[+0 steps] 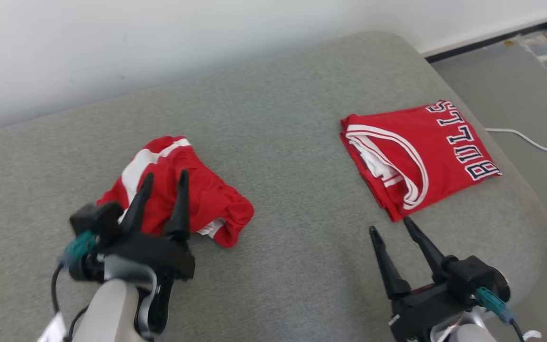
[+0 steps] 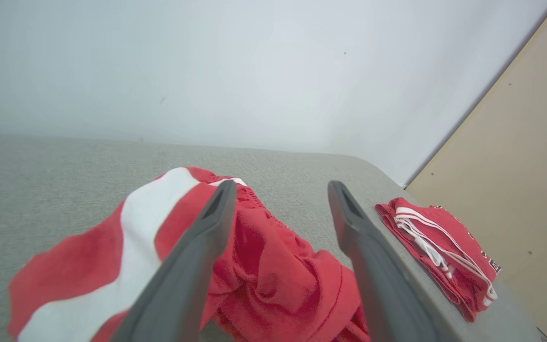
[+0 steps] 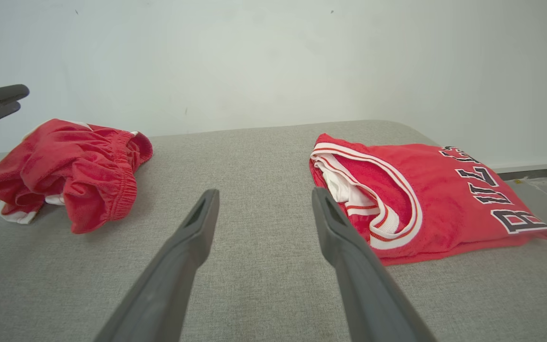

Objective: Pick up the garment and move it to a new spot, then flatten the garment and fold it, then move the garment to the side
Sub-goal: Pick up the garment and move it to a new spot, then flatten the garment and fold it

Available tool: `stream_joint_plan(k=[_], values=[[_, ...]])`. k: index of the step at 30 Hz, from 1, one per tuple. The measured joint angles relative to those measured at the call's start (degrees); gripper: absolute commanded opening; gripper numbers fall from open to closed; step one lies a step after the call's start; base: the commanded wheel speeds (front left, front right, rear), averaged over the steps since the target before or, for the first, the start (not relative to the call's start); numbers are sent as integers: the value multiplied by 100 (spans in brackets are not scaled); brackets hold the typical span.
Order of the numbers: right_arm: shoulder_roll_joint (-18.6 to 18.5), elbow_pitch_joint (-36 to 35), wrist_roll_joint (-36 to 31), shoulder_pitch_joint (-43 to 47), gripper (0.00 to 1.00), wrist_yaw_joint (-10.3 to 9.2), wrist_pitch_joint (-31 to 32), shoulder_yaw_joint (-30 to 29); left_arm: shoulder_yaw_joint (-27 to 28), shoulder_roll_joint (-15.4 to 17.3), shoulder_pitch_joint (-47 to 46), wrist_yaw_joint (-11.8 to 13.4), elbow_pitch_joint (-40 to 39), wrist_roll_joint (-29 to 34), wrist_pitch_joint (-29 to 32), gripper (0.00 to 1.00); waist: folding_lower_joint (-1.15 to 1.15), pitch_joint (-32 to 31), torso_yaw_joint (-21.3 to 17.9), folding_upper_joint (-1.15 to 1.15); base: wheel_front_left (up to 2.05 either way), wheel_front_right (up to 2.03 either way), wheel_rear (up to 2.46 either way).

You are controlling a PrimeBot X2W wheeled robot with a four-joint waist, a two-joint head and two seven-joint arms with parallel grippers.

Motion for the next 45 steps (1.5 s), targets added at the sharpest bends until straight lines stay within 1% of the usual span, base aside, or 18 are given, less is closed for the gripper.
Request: stream_joint_plan(k=[2,4,6,9,14,17,21,22,24,30,37,43,45], values=[[-42,-25,-21,88,100,0,0,-149,62,-18,257,43,-144,60,-497,100,0,-52,108,0,0,0,0],[-91,-56,-37,181,100,0,0,-305,146,7,531,94,-368,189,-709,100,-1,-122,242,0,0,0,0],[-131,-94,-60,267,100,0,0,-453,198,84,827,141,-630,459,-770,100,-1,-209,397,0,0,0,0],[-194,-158,-88,389,100,0,8,-628,559,152,1326,244,-1327,872,-782,100,-1,-351,638,0,0,0,0],[-237,-266,-135,526,100,0,36,-836,902,120,2301,238,-2022,1405,-790,100,-2,-555,1023,0,0,0,0],[-235,-309,-140,599,100,0,63,-845,1111,93,2699,135,-2095,1499,-789,100,-2,-664,1238,-1,0,0,0],[-218,-298,-143,689,100,0,121,-751,1151,14,3114,121,-2119,1658,-793,100,-2,-791,1490,-1,0,0,0],[-209,-254,-140,731,100,0,146,-678,1184,13,3175,56,-2094,1706,-794,100,-2,-849,1596,-1,0,0,0],[-200,-199,-125,764,100,0,189,-579,1227,-4,3244,29,-2038,1717,-793,100,-2,-903,1684,0,0,0,0],[-202,-116,-77,778,100,0,197,-480,1330,-47,3343,-21,-2007,1712,-793,100,-2,-1021,1832,-1,0,0,0],[-250,-142,-77,736,100,0,214,-488,1283,-68,3340,-57,-2026,1712,-793,100,-2,-1003,1833,0,0,0,0],[-270,-171,-78,692,100,0,243,-500,1165,-71,3316,-5,-2030,1671,-793,100,-1,-991,1850,-1,0,0,0],[-289,-169,-79,609,100,0,300,-412,1137,-75,3318,38,-2053,1650,-793,100,-1,-975,1845,0,0,0,0]])
